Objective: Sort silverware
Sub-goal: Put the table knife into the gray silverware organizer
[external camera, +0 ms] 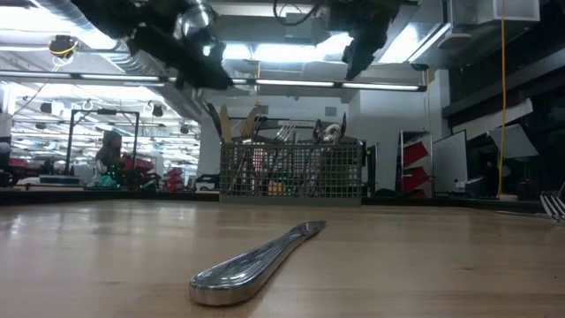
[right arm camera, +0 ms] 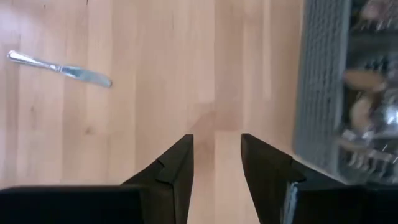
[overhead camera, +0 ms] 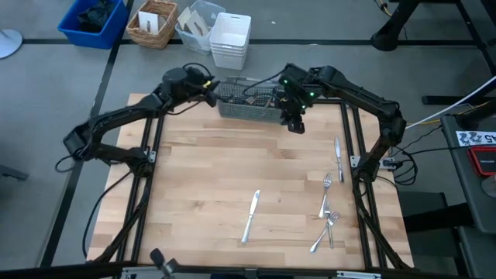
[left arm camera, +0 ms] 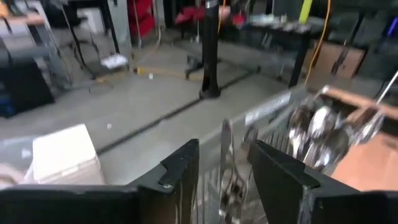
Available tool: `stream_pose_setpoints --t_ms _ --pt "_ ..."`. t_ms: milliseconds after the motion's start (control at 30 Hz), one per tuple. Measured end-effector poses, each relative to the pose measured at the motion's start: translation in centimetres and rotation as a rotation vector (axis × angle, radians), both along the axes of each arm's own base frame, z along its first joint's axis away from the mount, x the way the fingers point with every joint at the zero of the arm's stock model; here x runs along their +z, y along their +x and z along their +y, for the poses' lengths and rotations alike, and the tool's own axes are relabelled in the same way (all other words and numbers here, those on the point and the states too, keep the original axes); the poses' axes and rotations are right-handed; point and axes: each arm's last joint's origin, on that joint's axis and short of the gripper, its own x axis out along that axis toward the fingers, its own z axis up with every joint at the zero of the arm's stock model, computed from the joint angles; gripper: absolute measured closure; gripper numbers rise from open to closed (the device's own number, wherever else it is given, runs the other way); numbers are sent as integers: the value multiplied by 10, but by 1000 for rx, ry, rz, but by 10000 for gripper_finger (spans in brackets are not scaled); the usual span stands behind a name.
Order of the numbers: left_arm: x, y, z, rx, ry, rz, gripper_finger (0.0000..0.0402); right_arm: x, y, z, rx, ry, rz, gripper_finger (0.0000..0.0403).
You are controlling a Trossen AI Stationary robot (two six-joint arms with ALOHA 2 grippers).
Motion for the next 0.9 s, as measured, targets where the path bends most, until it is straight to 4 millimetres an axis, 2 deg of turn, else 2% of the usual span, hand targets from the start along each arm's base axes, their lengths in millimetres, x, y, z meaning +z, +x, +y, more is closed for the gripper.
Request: stream_pose_setpoints --t_ms 200,367,500,633,767,900 --pt "20 -10 -22 -36 24 -42 268 -3 -12 6 -43 47 59 267" --pt "14 -5 -38 -90 -66 2 268 -16 -53 27 -109 90 26 267" --pt "9 11 -54 -228 -131 -18 268 -37 -96 49 -218 102 -64 267" --pt "4 32 -78 -409 -178 -28 269 -59 -134 68 -338 143 -169 267" --pt "-7 53 -106 -546 -177 23 269 -82 -156 80 -492 281 -257 267" --pt "-16 72 -132 -670 -129 57 269 -103 -167 88 -541 414 -282 267"
